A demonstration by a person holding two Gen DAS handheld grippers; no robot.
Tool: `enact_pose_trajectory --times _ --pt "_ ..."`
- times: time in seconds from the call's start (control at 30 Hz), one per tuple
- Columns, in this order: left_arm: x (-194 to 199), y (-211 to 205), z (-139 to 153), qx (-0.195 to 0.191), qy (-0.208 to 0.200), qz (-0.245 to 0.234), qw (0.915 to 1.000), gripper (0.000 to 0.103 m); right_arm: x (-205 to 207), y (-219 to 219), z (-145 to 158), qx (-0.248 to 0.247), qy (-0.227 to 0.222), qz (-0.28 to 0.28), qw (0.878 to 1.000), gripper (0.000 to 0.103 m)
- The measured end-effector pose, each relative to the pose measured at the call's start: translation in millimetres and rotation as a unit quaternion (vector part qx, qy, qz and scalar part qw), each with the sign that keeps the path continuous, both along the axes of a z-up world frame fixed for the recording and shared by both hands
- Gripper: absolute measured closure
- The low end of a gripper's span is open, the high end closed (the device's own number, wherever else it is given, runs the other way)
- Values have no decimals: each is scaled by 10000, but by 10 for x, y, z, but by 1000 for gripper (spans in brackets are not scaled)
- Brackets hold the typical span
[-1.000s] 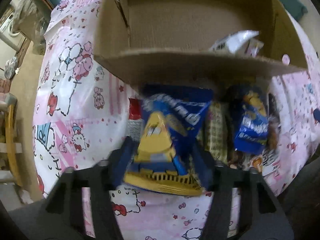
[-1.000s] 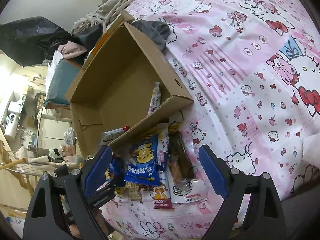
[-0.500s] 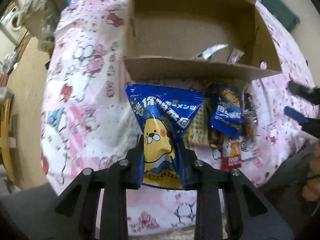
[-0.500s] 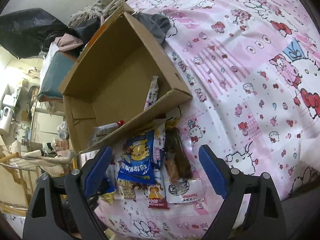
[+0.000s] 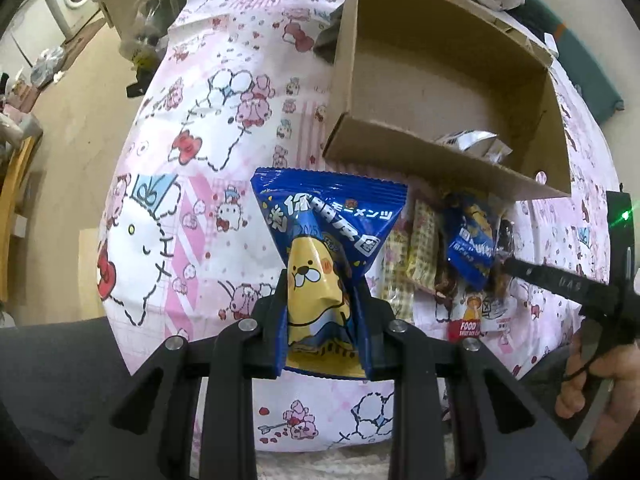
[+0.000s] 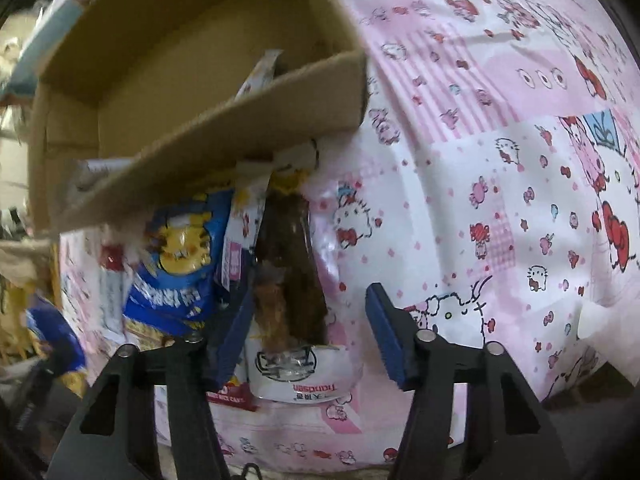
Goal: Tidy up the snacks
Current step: 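Grasp the blue chip bag with the left gripper while the right gripper grasps the brown jerky packet, then carry both packets into the box and open both grippers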
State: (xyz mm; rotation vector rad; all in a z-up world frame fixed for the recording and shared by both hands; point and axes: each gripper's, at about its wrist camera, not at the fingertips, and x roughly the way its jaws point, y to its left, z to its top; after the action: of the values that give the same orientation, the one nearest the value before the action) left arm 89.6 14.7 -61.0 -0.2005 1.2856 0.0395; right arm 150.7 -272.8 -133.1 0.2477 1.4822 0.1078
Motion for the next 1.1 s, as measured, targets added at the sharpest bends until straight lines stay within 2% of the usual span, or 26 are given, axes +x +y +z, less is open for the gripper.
enact_pose_trajectory --times 0.1,0.2,0.3,0.33,0.43,0.57,0.7,0.83,1.1 --pt "16 -22 -5 36 -47 -34 10000 79 -52 140 8 -224 -97 328 9992 45" --pt "30 -46 -25 -17 -15 -58 10000 79 -77 281 -79 -438 22 621 9971 45" --pt "37 -52 -20 -3 -38 -72 10000 79 -107 323 -114 -601 22 715 9956 59" --pt "36 -50 -19 5 -48 -74 10000 79 -113 308 -103 -605 -25 685 9958 70" --pt "32 -33 -24 38 -53 -25 10000 79 -153 253 1 -409 -183 572 9974 85" --pt "5 -20 2 85 -143 37 9999 79 -243 80 158 46 -359 354 9987 86" --pt "-26 18 72 176 -346 135 9992 79 -317 -55 391 423 -734 306 9959 86" --pt "-36 78 182 288 -652 286 9970 79 -304 -123 688 1161 -1225 250 9853 86" --pt "45 71 525 459 -1313 303 9898 79 -199 10 1010 1913 -1907 269 9624 86"
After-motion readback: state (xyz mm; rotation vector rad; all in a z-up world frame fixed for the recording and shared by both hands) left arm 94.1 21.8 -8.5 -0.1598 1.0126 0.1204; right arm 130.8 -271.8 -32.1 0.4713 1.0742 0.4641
